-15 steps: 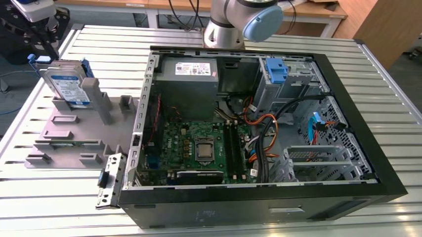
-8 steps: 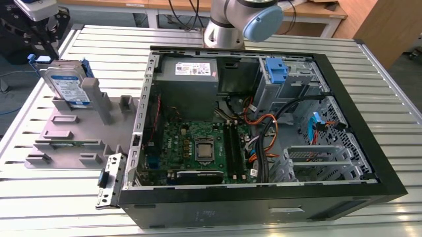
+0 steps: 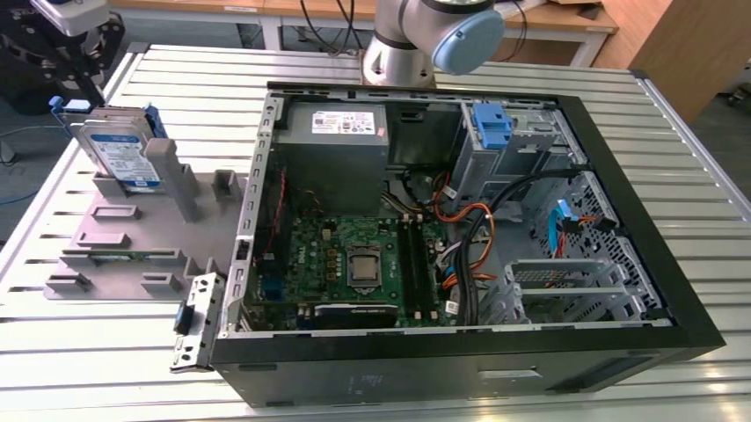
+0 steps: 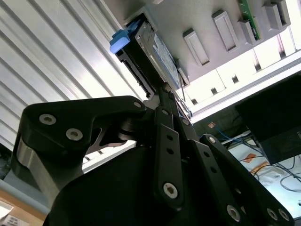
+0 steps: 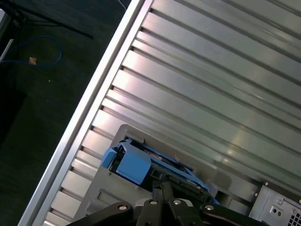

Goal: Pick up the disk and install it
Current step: 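Pick up the disk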

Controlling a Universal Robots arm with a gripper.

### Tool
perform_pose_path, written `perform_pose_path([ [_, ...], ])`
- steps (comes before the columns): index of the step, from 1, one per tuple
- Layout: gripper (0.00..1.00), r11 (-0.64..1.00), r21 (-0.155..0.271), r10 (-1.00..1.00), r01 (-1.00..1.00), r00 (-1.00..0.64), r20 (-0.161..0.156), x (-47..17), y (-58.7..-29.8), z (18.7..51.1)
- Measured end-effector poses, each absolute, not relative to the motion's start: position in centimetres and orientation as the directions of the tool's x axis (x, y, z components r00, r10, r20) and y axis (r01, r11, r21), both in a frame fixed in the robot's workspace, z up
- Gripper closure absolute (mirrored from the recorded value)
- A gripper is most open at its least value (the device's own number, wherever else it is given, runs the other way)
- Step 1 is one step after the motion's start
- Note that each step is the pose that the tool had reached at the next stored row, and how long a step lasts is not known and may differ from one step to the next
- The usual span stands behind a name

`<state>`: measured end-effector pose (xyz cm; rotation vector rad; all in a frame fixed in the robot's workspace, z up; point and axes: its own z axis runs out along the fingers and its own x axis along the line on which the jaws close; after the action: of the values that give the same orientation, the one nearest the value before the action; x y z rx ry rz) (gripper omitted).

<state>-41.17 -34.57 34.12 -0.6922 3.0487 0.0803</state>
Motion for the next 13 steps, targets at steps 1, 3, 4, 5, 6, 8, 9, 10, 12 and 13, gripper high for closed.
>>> perform_pose_path([
  [1, 0.89, 0.896, 0.047, -0.441, -0.442, -0.897, -0.025, -41.17, -34.57, 34.11],
  [3, 0.89, 0.884, 0.047, -0.464, -0.465, -0.885, -0.025, -41.17, -34.57, 34.12],
  [4, 0.89, 0.877, 0.047, -0.478, -0.478, -0.878, -0.025, -41.17, -34.57, 34.12],
  [5, 0.89, 0.869, 0.047, -0.492, -0.493, -0.87, -0.025, -41.17, -34.57, 34.11],
  [6, 0.89, 0.859, 0.047, -0.509, -0.509, -0.861, -0.025, -41.17, -34.57, 34.11],
  [8, 0.89, 0.84, 0.047, -0.539, -0.54, -0.842, -0.025, -41.17, -34.57, 34.1],
  [9, 0.89, 0.831, 0.047, -0.554, -0.555, -0.832, -0.025, -41.17, -34.57, 34.1],
  [10, 0.89, 0.82, 0.047, -0.569, -0.57, -0.822, -0.025, -41.17, -34.57, 34.09],
  [12, 0.89, 0.799, 0.047, -0.599, -0.6, -0.8, -0.025, -41.17, -34.57, 34.07],
  [13, 0.89, 0.788, 0.047, -0.613, -0.614, -0.79, -0.025, -41.17, -34.57, 34.06],
])
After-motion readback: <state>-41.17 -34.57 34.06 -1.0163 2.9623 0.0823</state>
